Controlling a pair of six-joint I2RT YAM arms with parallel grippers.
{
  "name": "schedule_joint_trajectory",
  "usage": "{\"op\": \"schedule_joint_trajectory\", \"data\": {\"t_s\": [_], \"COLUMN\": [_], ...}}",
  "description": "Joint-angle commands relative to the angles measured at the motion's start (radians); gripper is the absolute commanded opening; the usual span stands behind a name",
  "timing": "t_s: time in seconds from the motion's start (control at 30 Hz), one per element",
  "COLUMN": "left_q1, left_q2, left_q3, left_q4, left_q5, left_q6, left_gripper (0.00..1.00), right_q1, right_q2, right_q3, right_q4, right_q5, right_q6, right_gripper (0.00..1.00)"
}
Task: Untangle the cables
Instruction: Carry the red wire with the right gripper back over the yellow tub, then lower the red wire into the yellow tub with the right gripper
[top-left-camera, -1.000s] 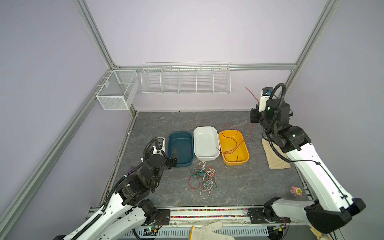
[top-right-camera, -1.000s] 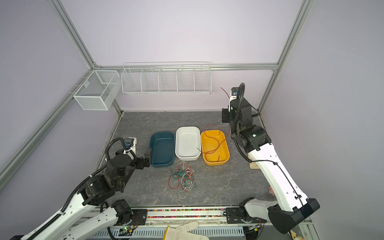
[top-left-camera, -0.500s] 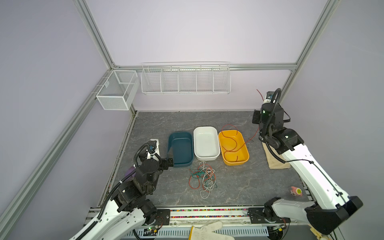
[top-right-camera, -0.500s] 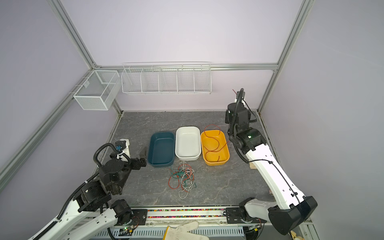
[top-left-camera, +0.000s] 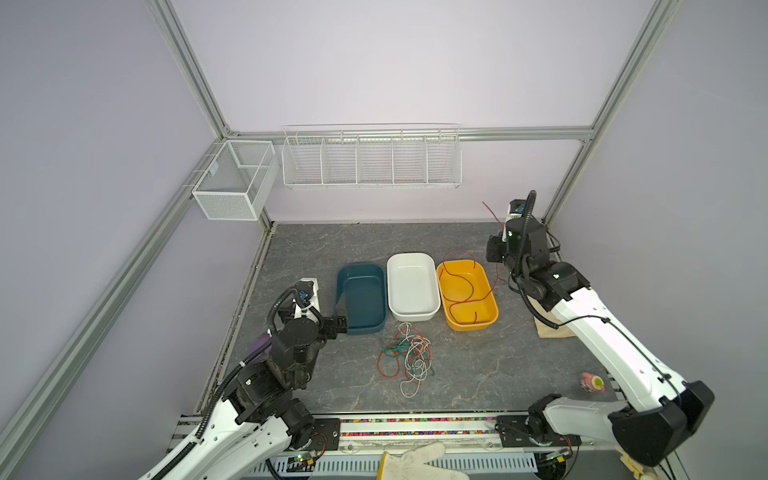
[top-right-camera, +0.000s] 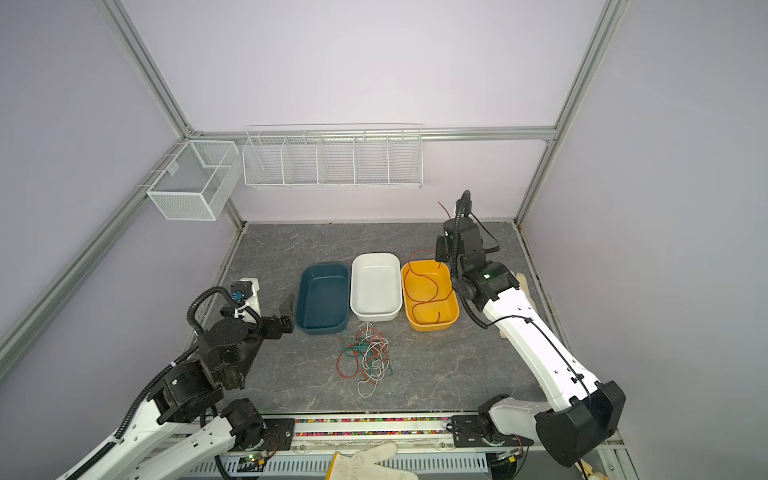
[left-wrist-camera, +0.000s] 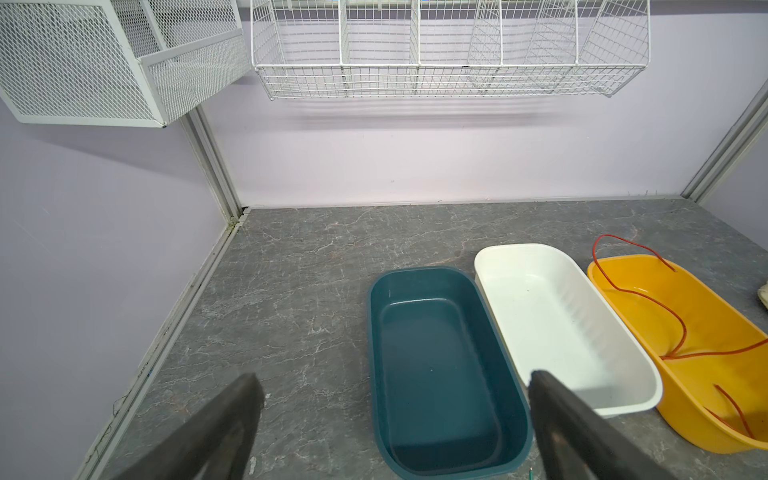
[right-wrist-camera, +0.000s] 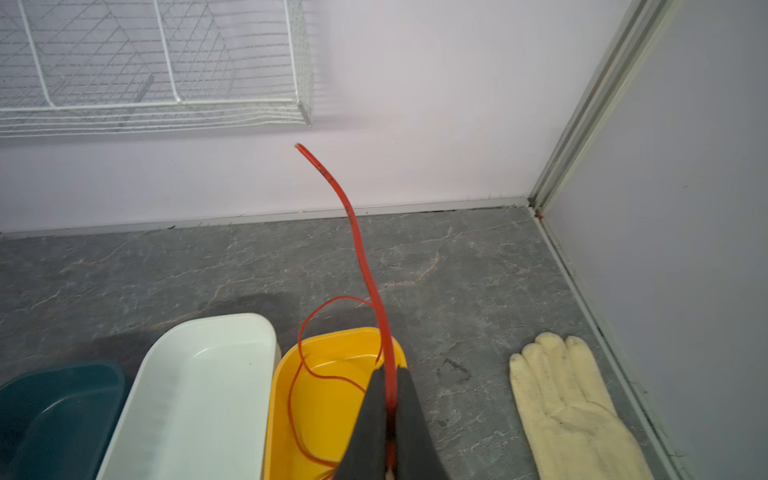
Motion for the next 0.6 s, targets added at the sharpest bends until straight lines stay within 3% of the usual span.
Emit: {"op": "schedule_joint_trajectory", "data": {"t_s": [0.0,0.57], "left_q1": [0.003,0.003], "left_q2": [-0.004,-0.023], "left_q3": [-0.008,-0.018], "left_q4": [0.005,0.008], "left_q5": [-0.006,-0.006], "left_q6": [0.008,0.012], "left_gripper": [0.99,0.99], "right_q1": [0.019,0.015], "right_q2": [0.017,0.163], "right_q3": [-0.037,-0.136], "right_q4": [-0.001,0.034], "right_q5": [-0.096,-0.241], "right_q6": [0.061,0.145], "right_gripper": [0.07,0.06]}}
